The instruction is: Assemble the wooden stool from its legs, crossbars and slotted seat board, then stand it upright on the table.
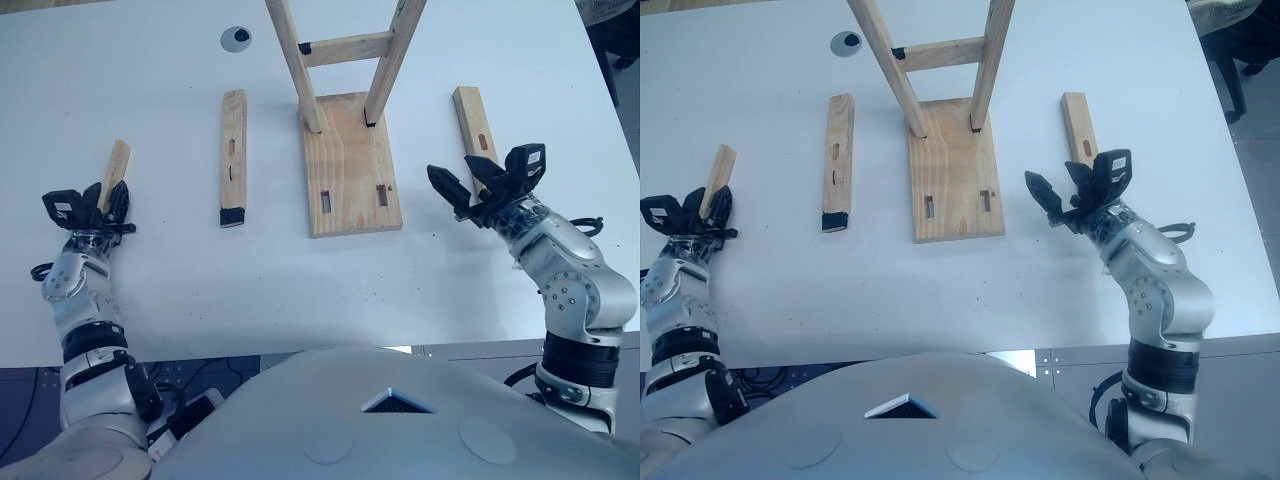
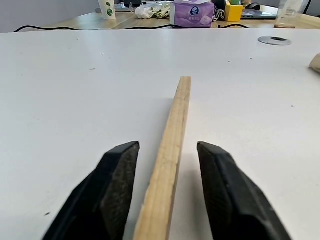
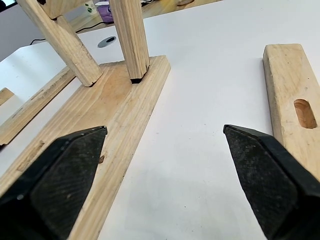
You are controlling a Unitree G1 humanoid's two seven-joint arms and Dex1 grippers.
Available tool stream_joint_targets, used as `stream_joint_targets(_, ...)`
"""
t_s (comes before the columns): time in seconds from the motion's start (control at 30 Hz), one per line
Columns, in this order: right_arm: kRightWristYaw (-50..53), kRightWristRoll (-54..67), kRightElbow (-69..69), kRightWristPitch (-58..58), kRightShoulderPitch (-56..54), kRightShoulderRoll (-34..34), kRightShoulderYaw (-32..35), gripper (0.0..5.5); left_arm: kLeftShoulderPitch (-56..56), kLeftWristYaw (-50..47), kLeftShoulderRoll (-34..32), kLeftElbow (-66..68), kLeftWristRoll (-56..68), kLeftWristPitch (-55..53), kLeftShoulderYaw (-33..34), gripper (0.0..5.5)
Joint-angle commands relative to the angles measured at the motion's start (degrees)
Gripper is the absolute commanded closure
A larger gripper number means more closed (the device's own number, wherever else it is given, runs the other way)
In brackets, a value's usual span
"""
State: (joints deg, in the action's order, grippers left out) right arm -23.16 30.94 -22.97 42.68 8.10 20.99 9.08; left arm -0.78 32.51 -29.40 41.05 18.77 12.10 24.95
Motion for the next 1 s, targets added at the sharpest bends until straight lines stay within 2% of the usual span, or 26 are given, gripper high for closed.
stream_joint_targets(0.03,0.25,-0.44,0.42,-0.43,-1.01,0.24,-0.19,1.21,-2.39,-0.24,1.42,0.47,-0.63,-3.1,-1.31,4.05)
stream_joint_targets(0.27,0.3,-0.27,0.1,-0.26,-0.85,0.32,-0.03,1.21,-5.48,-2.05,3.87,-4.64,-0.77,-3.85,-2.55,5.05)
stream_joint_targets(0.4,0.56,0.0,-0.24,-0.31,-0.94,0.08,0.36,1.21,-5.14,-2.32,4.12,-6.18,-0.86,-4.46,-3.19,5.13)
stream_joint_targets(0.5,0.4,4.03,-2.18,-0.63,-2.26,-0.89,4.05,1.21,6.18,1.79,2.89,-10.34,4.27,-7.55,-3.42,5.13)
stream_joint_targets(0.6,0.06,18.01,-4.75,1.48,-6.96,-2.62,10.85,1.21,22.46,0.44,2.25,-31.98,22.61,-30.23,-5.66,5.13)
stream_joint_targets(0.7,4.86,34.49,-4.56,2.8,-14.81,-2.81,14.9,1.21,34.01,-0.46,1.91,-41.4,43.8,-47.11,-4.95,5.13)
stream_joint_targets(0.77,10.74,44.29,-4.32,2.42,-21.28,-3.3,13.91,1.21,35.39,-0.29,2.69,-46.01,53.19,-53.95,-6.15,5.13)
stream_joint_targets(0.83,15.09,52.57,-4.38,1.24,-27.05,-4.28,11.33,1.21,33.86,0.6,4.45,-48.57,56.95,-57.35,-8.09,5.13)
stream_joint_targets(1.0,20.82,63.61,-2.1,-0.36,-35.21,-5.94,6.21,1.21,29.37,-0.13,8.67,-51.5,63.18,-62.31,-11.72,5.13)
